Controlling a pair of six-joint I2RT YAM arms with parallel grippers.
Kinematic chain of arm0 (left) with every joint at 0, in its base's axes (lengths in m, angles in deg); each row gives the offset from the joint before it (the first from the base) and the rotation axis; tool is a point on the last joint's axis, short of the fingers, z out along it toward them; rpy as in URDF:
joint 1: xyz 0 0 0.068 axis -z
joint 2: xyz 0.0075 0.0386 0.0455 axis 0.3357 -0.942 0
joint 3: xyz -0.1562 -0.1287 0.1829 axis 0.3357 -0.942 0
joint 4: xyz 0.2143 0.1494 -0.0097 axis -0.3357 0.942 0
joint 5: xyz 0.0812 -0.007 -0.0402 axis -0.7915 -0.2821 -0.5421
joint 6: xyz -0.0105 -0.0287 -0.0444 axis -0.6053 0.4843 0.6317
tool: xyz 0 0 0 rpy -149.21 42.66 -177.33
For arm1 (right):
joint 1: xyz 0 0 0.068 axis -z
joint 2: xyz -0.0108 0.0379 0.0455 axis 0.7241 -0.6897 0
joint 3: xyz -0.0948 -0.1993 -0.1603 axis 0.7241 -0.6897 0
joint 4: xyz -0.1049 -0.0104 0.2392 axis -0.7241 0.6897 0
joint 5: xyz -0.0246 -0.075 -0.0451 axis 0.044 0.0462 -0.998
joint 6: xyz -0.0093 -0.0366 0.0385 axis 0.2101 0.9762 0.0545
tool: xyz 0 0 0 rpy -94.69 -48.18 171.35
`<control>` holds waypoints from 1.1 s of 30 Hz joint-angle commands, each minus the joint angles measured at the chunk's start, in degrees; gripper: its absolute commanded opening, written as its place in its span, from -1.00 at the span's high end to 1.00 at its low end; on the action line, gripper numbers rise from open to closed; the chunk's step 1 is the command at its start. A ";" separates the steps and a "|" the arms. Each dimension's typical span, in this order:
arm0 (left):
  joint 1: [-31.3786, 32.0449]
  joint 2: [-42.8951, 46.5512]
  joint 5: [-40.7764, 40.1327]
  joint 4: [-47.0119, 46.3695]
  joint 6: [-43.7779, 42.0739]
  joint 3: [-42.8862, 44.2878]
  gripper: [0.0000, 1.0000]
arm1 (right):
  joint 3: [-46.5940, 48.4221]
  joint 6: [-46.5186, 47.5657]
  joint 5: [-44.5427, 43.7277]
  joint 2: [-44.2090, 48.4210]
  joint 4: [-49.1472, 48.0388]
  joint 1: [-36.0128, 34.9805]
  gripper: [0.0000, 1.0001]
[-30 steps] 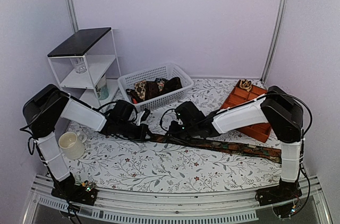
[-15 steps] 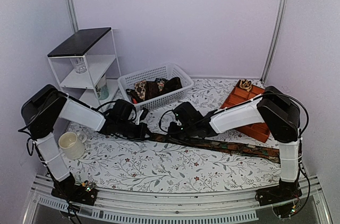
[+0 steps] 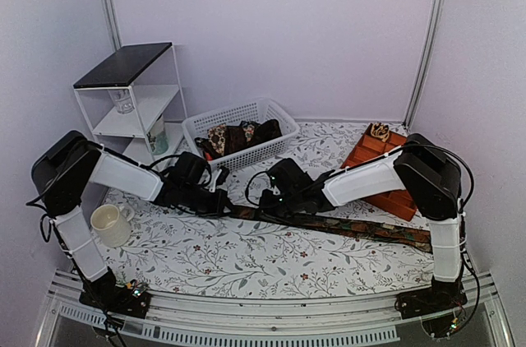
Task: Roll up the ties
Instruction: Roll the tie at the center of the board.
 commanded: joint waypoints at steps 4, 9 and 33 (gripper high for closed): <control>0.42 -0.46 1.38 0.07 0.30 1.71 0.93 | 0.05 0.56 0.68 3.62 0.49 0.23 0.82; 0.42 -1.34 1.22 0.35 0.34 2.25 0.93 | -0.26 0.48 1.30 4.82 -0.30 0.21 0.70; 0.42 -3.62 -0.06 0.88 0.17 2.29 0.94 | 0.26 -0.50 0.91 3.02 -1.21 0.13 0.59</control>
